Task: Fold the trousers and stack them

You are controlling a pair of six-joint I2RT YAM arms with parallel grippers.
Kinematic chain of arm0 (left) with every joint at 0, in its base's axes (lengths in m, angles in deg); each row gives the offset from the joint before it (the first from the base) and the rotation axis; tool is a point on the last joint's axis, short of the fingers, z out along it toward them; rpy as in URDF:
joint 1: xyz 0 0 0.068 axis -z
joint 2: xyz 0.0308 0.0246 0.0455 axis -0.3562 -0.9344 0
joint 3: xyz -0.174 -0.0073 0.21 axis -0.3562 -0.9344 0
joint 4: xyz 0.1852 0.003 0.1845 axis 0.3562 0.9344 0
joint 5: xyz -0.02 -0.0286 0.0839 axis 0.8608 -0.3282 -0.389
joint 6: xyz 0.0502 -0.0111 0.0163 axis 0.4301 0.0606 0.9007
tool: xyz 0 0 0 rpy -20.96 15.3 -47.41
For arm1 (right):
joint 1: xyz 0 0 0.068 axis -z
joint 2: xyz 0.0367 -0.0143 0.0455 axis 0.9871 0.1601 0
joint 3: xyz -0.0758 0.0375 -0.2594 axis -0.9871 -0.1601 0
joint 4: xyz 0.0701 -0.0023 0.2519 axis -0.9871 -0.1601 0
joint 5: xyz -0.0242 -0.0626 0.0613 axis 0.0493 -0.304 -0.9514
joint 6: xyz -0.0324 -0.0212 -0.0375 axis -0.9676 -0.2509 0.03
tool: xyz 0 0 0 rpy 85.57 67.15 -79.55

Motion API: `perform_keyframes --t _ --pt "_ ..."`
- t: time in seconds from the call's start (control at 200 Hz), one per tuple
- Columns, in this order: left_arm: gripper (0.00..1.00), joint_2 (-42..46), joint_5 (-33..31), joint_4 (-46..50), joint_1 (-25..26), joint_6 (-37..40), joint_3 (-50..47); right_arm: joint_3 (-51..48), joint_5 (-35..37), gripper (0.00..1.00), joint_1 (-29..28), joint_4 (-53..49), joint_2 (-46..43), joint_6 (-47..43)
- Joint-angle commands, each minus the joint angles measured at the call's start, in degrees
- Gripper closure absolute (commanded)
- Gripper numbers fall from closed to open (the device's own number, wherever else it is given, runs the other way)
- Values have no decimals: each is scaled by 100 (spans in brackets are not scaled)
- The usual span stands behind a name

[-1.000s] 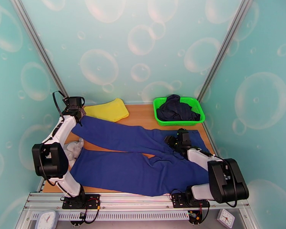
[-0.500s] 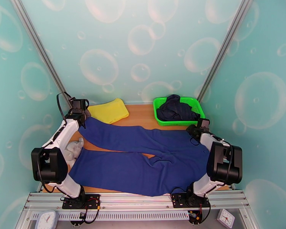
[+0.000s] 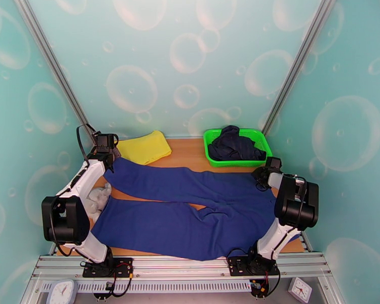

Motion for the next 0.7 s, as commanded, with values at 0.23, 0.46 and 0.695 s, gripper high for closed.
perform_keyframes --t 0.23,0.46,0.695 --pt "100 118 -69 14 -11 184 -26 392 26 50 221 -173 585 -124" --pt "100 329 -75 -56 -11 219 -203 156 -453 87 534 -158 431 -189" --pt "100 595 56 -119 -11 190 -410 -231 -686 95 571 59 -130 -156"
